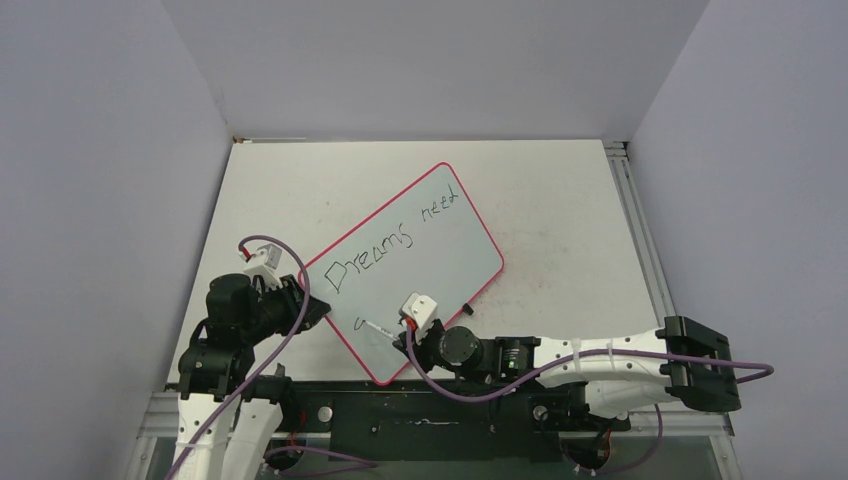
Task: Write a sentence on the whiteboard
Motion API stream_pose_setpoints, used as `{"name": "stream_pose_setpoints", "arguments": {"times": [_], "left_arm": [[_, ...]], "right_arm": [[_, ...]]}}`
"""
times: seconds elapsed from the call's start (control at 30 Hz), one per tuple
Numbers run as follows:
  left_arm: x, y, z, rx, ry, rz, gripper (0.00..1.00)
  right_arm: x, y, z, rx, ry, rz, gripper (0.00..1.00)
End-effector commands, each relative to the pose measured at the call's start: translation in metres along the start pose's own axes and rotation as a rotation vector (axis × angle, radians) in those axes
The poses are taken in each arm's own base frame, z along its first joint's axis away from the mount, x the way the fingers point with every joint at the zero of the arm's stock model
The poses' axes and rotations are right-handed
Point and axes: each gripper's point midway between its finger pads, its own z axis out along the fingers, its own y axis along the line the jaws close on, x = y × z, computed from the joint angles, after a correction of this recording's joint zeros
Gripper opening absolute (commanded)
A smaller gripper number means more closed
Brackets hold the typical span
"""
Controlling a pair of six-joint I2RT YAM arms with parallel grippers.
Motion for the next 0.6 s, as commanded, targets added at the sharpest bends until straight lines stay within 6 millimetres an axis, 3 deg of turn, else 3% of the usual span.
{"name": "stream_pose_setpoints", "arguments": {"times": [0.0,0.57], "left_arm": [[-0.0038,-0.0046,-0.0009,0.021,-0.009,0.022,0.25],[-0.0032,-0.0050,-0.0009,0.024,-0.006,0.024,0.25]], "right_arm": [[-0.0361,0.0051,0.0024,0.007,-0.101,0.024,0.05],[-0.0376,0.0070,0.0091,0.010,-0.101,0.022,0.05]]}}
